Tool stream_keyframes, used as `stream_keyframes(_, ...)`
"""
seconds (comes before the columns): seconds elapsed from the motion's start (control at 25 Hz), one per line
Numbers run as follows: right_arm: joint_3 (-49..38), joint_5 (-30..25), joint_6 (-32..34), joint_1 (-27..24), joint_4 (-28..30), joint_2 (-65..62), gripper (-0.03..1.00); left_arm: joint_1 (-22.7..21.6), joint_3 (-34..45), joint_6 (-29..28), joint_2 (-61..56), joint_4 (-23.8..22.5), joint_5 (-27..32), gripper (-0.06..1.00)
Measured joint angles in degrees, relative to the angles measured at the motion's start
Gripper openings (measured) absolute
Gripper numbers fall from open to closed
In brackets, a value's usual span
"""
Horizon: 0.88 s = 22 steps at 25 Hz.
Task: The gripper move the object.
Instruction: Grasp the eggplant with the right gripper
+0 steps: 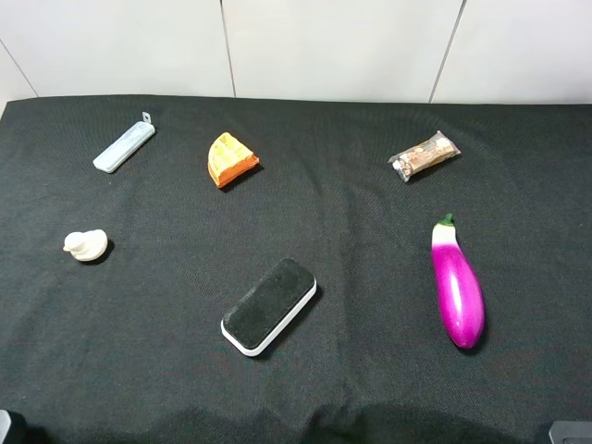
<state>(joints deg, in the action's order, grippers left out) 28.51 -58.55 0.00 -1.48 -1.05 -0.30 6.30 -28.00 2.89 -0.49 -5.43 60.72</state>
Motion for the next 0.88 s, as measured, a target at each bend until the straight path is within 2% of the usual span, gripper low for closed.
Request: stream_keyframes(0.88,0.00,0.00,0.00,0.00,0.00,0.00,0.69,0.00,0.00,0.00,0.00,0.00,0.00,0.91)
